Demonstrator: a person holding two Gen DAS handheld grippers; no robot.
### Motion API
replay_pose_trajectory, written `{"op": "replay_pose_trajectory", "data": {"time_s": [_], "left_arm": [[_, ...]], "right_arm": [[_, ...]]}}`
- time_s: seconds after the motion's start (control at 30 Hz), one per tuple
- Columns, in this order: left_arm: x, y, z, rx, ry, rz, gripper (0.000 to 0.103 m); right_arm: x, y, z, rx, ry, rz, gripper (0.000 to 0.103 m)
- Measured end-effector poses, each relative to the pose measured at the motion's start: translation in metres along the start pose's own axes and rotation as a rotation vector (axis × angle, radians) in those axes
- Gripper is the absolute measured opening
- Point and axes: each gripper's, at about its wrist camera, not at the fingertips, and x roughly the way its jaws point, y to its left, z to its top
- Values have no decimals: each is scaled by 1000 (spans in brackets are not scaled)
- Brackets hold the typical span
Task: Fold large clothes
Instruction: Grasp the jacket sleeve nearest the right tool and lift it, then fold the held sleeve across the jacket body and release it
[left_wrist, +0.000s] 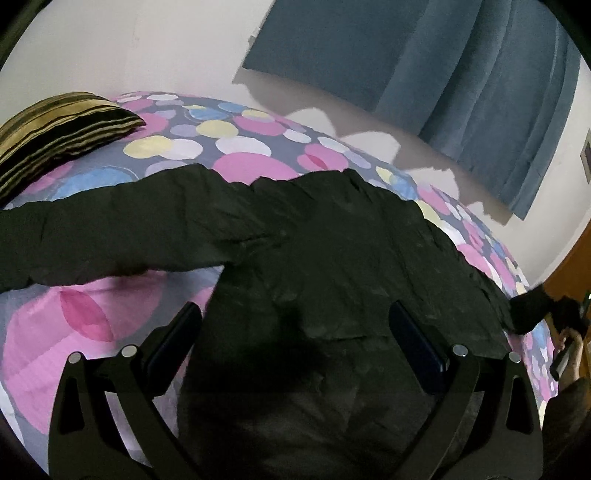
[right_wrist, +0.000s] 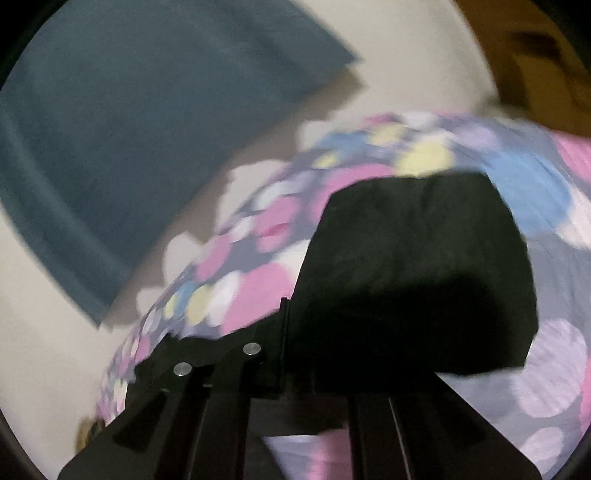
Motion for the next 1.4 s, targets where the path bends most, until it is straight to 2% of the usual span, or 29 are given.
{"op": "replay_pose_trajectory", "data": {"time_s": [0.17,0.3,0.4,0.53,0.7,0.8,0.87,0.9,0.93,0.97,1.0,1.1,1.27,1.4], "left_arm": [[0,6,-1,-14,0,-5,101],[-2,9,1,-21,-4,-11,101],[-3,12,3,-30,-10,-10,101],[-4,15,4,-46,-11,-14,101],[-1,16,5,-50,-5,-17,101],[2,17,4,-51,2,-18,101],[3,18,4,-54,6,-19,101],[4,18,3,-55,9,-19,101],[5,18,3,-55,10,-20,101],[5,18,3,-56,11,-19,101],[5,18,2,-55,11,-20,101],[5,18,2,-56,12,-21,101],[7,18,0,-61,16,-23,101],[7,18,-1,-64,22,-27,101]], "right_arm": [[16,109,-18,-243,24,59,8],[35,198,-59,-472,57,106,8],[49,241,-94,-577,121,151,8],[78,278,-147,-705,239,166,8],[105,299,-215,-867,355,104,8],[117,293,-237,-898,421,82,9],[123,291,-245,-906,463,82,16],[124,290,-247,-908,481,86,25],[124,290,-249,-905,499,106,32],[124,291,-250,-896,516,131,46],[122,291,-251,-893,522,151,54],[113,296,-258,-911,531,200,61],[106,302,-270,-908,614,317,70],[100,303,-263,-866,656,375,70]]}}
